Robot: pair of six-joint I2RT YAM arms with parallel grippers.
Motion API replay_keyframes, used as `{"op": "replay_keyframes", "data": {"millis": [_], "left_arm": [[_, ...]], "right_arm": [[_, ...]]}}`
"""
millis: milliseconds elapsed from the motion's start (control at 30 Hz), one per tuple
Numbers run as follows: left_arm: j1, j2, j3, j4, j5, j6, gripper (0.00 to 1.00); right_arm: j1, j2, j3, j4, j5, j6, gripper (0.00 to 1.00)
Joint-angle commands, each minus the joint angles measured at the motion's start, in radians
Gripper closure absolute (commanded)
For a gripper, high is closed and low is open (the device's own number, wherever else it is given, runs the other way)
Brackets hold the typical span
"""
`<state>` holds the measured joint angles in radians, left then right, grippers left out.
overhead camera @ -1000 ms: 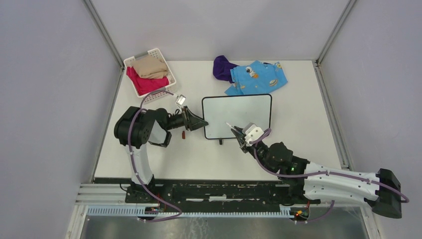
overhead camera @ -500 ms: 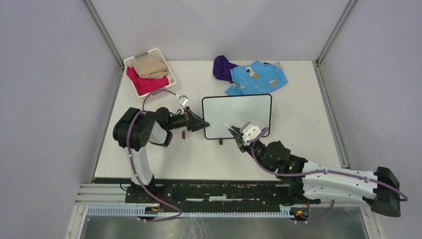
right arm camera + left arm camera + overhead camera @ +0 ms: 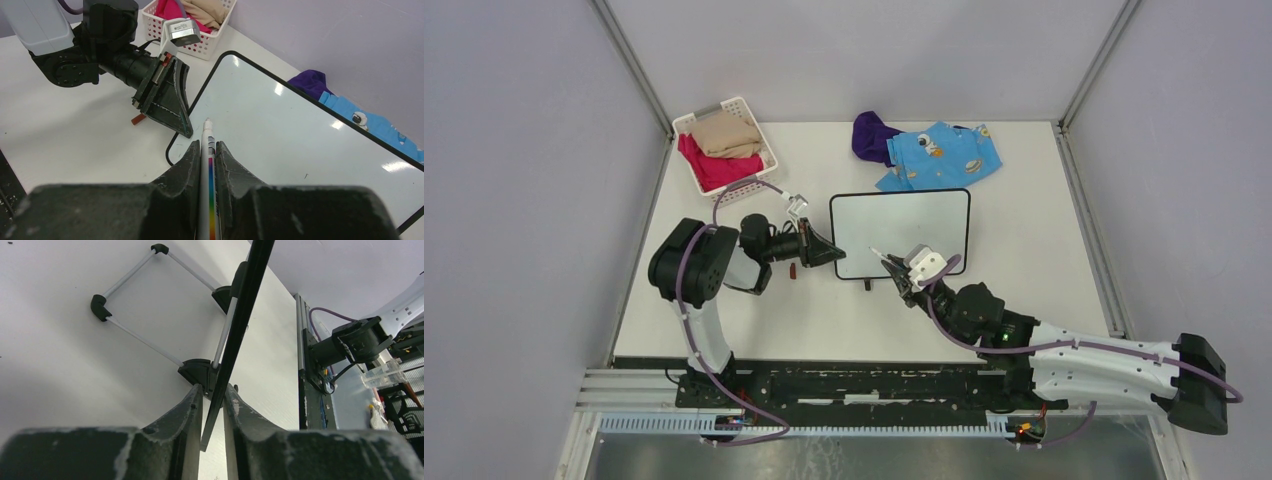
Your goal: Write a sentence on the whiteboard
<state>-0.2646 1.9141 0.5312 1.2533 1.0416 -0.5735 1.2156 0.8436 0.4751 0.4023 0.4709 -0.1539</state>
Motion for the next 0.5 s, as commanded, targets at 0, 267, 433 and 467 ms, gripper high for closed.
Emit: {"op": "replay_keyframes", "data": {"millis": [0, 267, 433, 467], "left_arm": [[-0.005, -0.032, 0.013, -0.012, -0.014, 0.072, 0.74], [-0.005, -0.036, 0.014, -0.012, -0.009, 0.07, 0.82], [-0.005, -0.046, 0.012, -0.012, -0.004, 0.077, 0.91], [-0.005, -0.048, 0.013, -0.014, -0.004, 0.078, 0.92]], "right_arm": [[-0.002, 0.001, 0.042, 0.05, -0.009, 0.017, 1.0], [-0.001, 0.004, 0.035, 0.052, -0.006, 0.021, 1.0], [0.001, 0.019, 0.024, 0.073, 0.058, 0.033, 1.0], [-0.001, 0.027, 0.021, 0.081, 0.083, 0.036, 1.0]]}}
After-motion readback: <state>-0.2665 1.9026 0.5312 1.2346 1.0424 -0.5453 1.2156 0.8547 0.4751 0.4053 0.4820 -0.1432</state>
